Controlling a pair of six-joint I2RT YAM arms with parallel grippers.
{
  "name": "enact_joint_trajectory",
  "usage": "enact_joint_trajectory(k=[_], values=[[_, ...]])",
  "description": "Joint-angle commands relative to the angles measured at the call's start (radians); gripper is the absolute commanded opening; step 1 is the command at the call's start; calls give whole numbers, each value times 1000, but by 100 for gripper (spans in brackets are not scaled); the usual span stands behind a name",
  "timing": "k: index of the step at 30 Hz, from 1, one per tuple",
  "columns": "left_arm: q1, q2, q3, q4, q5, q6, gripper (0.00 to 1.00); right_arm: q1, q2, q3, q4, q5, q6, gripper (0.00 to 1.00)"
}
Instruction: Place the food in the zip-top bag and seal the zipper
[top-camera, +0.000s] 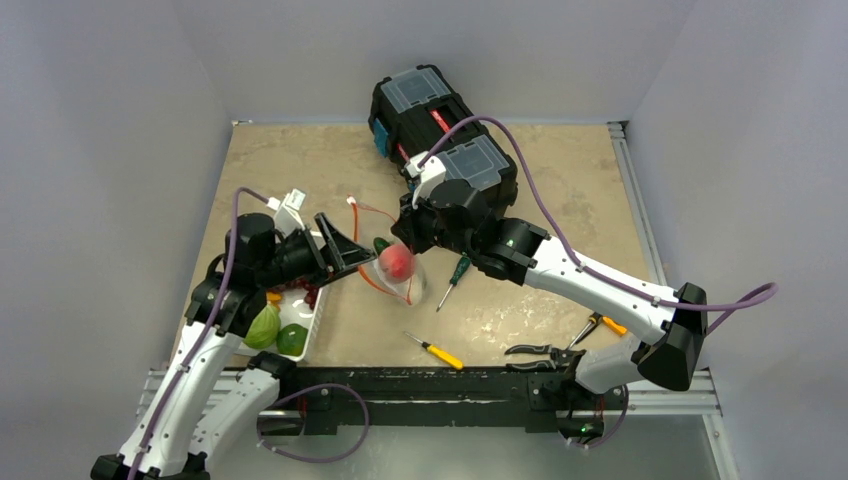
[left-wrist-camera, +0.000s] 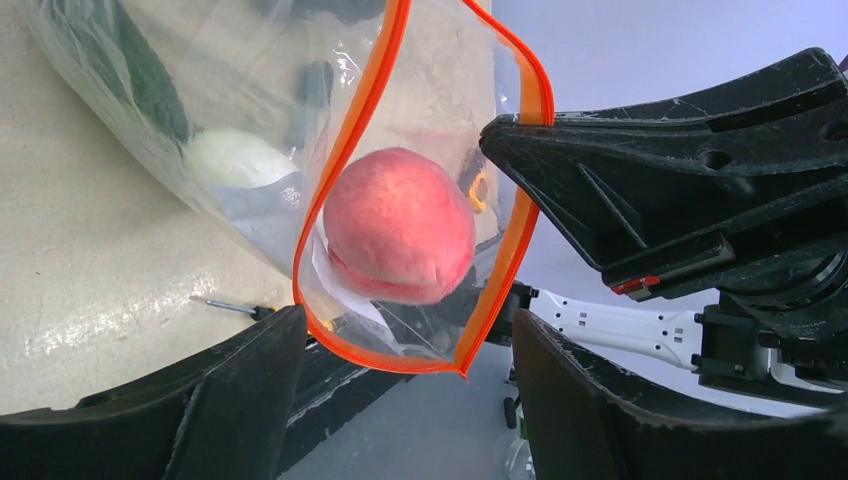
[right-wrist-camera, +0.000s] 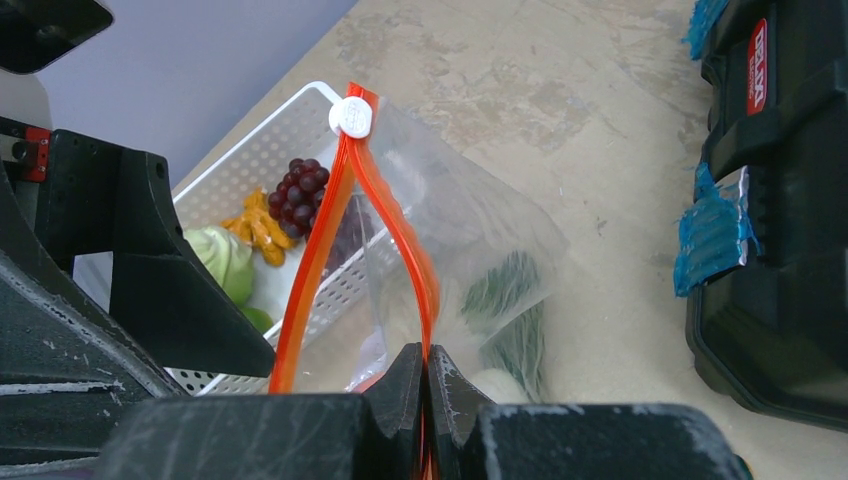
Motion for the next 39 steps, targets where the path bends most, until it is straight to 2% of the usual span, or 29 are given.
enact_joint_trajectory(k=[1, 9, 14, 22, 28, 31, 36, 39], values=[[-3, -28, 33, -17, -29, 38, 76, 6, -2, 34, 51, -3, 7, 0], [-3, -71, 64, -73, -64, 90, 77, 6, -6, 31, 48, 1, 7, 0], [-3, -119, 113, -188, -160, 158, 77, 7, -13, 23, 48, 6, 8, 0], [-3, -177, 176, -471, -569, 287, 74, 6, -25, 14, 47, 5, 8, 0], [-3, -174, 135, -555, -835, 260, 74, 6, -23, 16, 46, 3, 8, 0], [-3, -160, 105, -529, -906, 247, 79, 6, -21, 20, 41, 3, 8, 0], [-2, -94, 77, -460, -993, 254, 100, 6, -19, 28, 35, 5, 8, 0], [7, -13, 93, -424, -1037, 286, 100, 6, -18, 33, 25, 9, 8, 0]])
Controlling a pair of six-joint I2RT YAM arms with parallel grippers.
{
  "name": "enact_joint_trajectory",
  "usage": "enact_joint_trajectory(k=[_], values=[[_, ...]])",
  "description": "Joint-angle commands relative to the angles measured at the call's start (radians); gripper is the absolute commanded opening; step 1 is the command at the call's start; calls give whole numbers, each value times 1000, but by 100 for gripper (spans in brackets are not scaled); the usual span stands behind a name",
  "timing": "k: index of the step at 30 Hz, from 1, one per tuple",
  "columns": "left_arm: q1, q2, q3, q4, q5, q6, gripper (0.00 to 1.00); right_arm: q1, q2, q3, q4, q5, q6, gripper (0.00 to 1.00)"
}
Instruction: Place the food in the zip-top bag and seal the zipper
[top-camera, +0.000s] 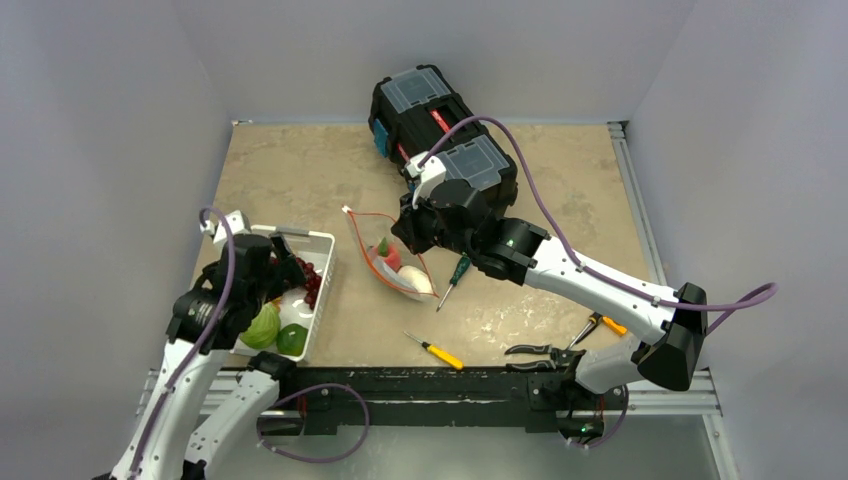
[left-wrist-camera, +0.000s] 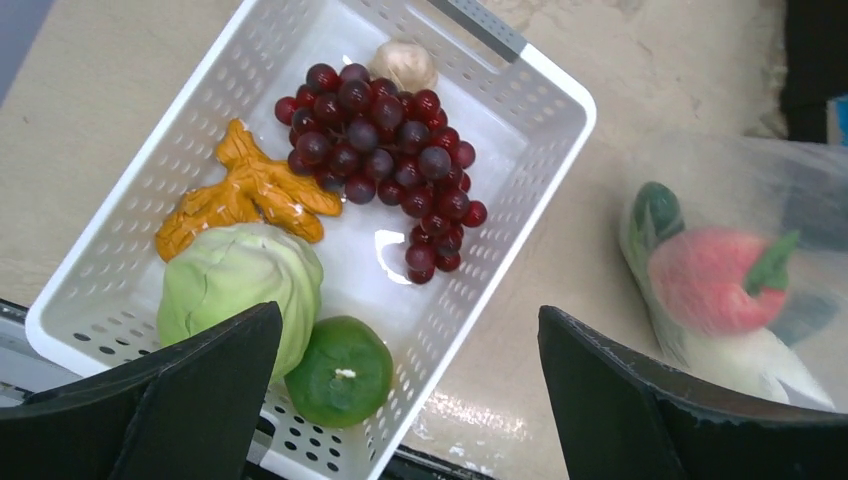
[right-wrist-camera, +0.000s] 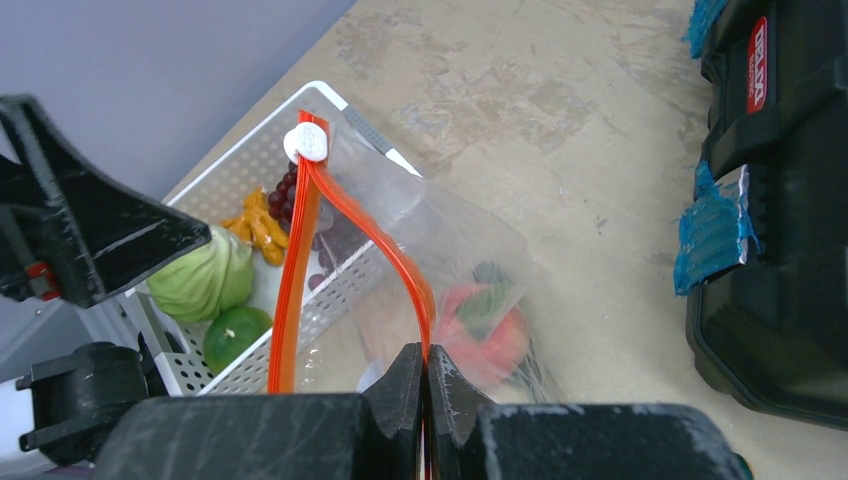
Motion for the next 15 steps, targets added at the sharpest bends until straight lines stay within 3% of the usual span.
enact_joint_trajectory(k=[1, 7, 12, 15], values=[[21, 121, 15, 105, -112, 54, 100, 6, -18, 34, 26, 9, 6, 0], [287, 272, -1, 234, 182, 141, 100, 7, -14, 43, 17, 15, 3, 0], [423, 399, -34, 289, 257, 94, 100, 6, -7, 48, 12, 15, 1, 0], [511, 468, -62, 325, 385, 68, 100, 7, 0, 55, 9, 16, -1, 0]])
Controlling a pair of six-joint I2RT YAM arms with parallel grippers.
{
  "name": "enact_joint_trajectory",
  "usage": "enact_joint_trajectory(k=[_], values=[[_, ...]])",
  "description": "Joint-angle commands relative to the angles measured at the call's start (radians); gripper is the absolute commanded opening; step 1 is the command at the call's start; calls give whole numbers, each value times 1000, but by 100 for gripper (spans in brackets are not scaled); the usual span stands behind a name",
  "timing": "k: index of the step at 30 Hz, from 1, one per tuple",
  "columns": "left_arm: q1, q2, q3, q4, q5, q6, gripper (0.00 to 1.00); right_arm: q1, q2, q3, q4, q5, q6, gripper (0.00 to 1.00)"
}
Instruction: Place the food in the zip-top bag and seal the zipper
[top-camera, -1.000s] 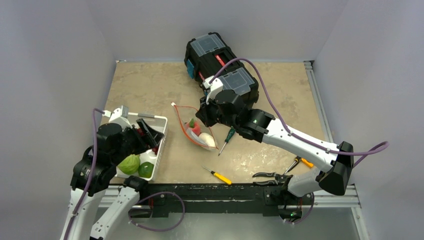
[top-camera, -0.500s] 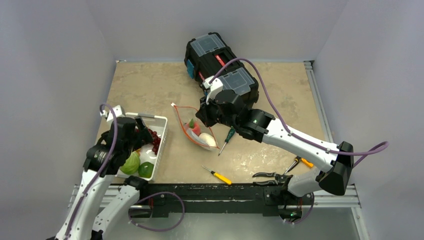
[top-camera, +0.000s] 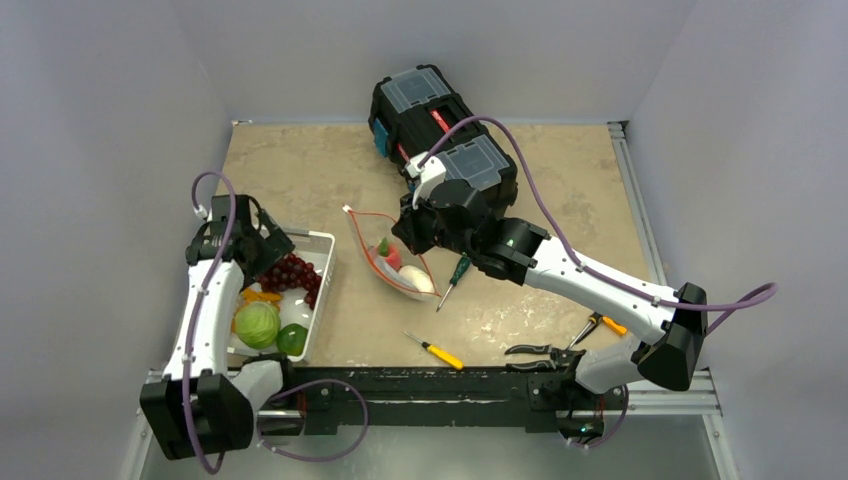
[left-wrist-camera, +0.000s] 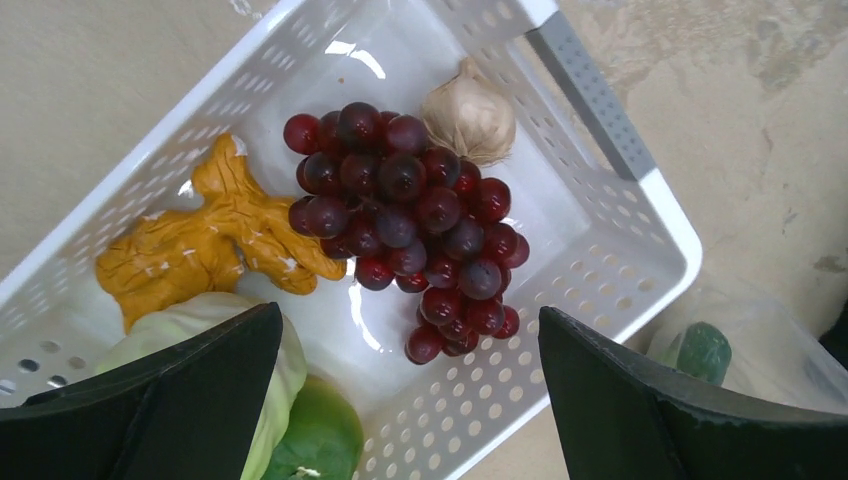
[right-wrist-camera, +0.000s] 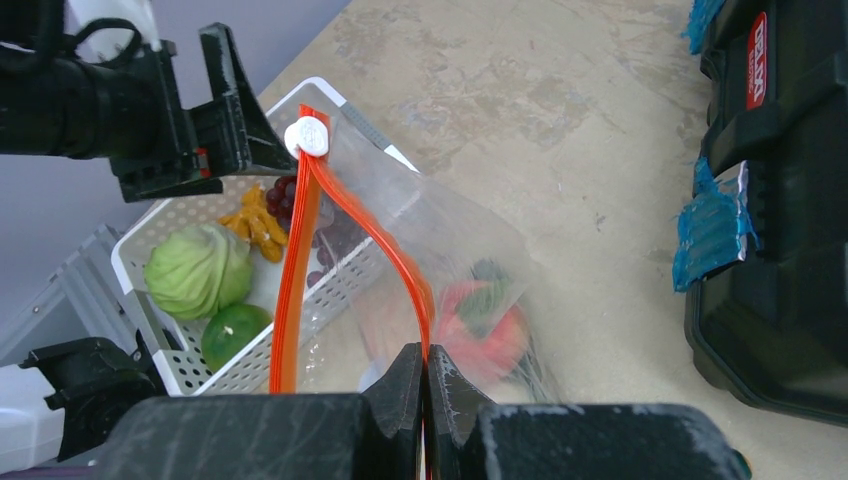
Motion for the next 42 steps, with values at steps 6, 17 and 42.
enact_joint_trajectory(k=[6, 17, 42], values=[[151, 169, -29, 81, 240, -45, 100, 6, 18, 69, 21, -1, -1, 0], [186, 345, -37, 91, 271, -44, 100, 7, 35, 80, 43, -26, 3, 0], [197, 467, -46, 122, 386, 16, 52, 8, 33, 110, 21, -26, -1, 0]])
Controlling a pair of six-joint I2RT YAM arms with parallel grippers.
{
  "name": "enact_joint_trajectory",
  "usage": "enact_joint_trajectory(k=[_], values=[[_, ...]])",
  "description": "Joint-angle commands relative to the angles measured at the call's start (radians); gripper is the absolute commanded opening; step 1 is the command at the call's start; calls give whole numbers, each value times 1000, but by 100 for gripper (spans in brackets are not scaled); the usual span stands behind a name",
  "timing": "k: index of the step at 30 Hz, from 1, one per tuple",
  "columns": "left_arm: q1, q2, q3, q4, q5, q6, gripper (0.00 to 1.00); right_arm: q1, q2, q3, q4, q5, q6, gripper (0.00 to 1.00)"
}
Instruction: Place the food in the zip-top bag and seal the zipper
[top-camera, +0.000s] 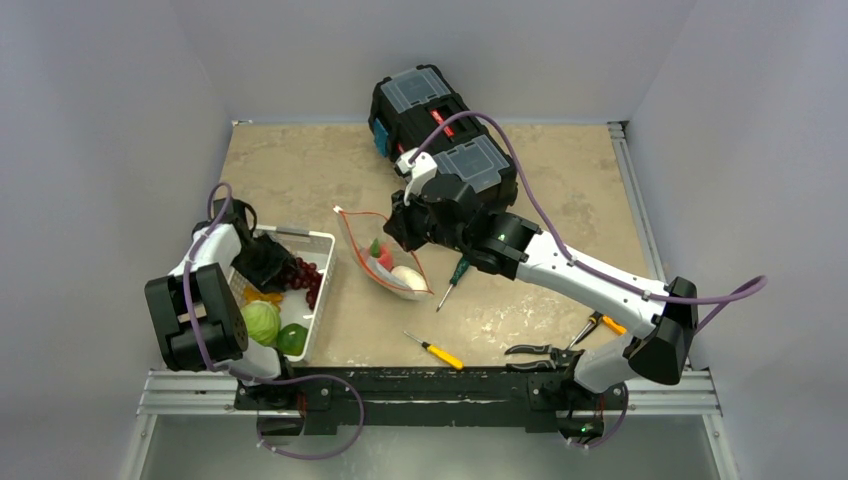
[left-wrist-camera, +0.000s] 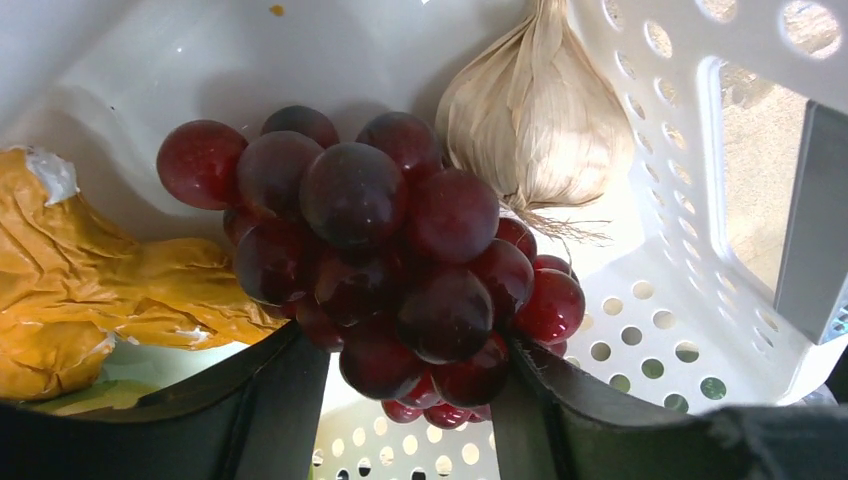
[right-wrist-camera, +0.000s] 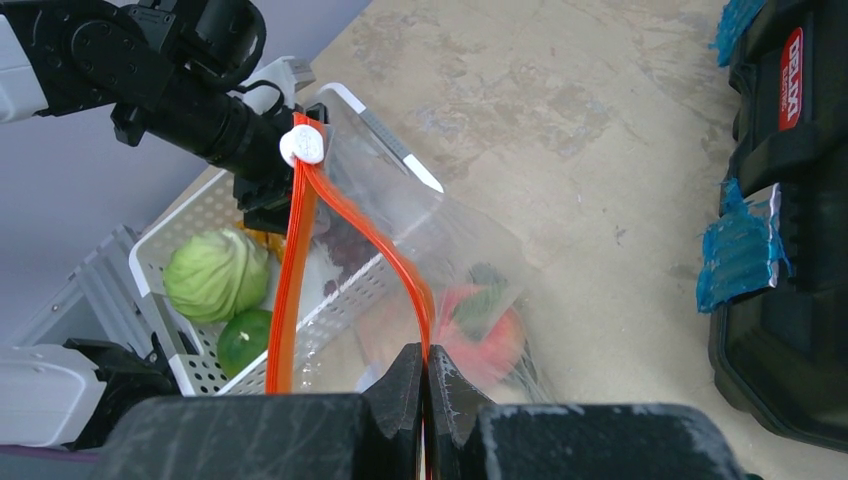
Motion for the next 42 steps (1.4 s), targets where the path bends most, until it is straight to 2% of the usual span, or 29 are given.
enact_joint_trajectory(k=[1, 4, 11, 15, 19, 24, 29, 35, 39, 42], values=[[3, -12, -10, 5, 16, 37, 49, 4, -21, 47, 29, 4, 0, 0], [3, -44, -10, 0, 8, 49, 37, 3, -28, 37, 32, 12, 0, 0], [3, -146, 7, -8, 42, 96, 15, 3, -28, 30, 27, 23, 4, 0], [3, -217, 4, 9, 90, 129, 10, 4, -28, 32, 13, 34, 4, 0], [2, -294, 0, 17, 98, 156, 0, 3, -25, 32, 7, 39, 3, 0], [3, -405, -10, 39, 121, 189, 0, 3, -14, 40, 3, 34, 2, 0], [0, -592, -55, 123, 235, 247, 0, 4, -4, 45, 11, 21, 3, 0], [-86, -819, -107, 225, 287, 258, 0, 4, -5, 38, 19, 15, 5, 0], [-163, -939, -135, 245, 294, 219, 0, 4, -15, 28, 19, 15, 5, 0], [-165, -1041, -193, 286, 383, 107, 0, 4, -22, 23, 12, 19, 3, 0]])
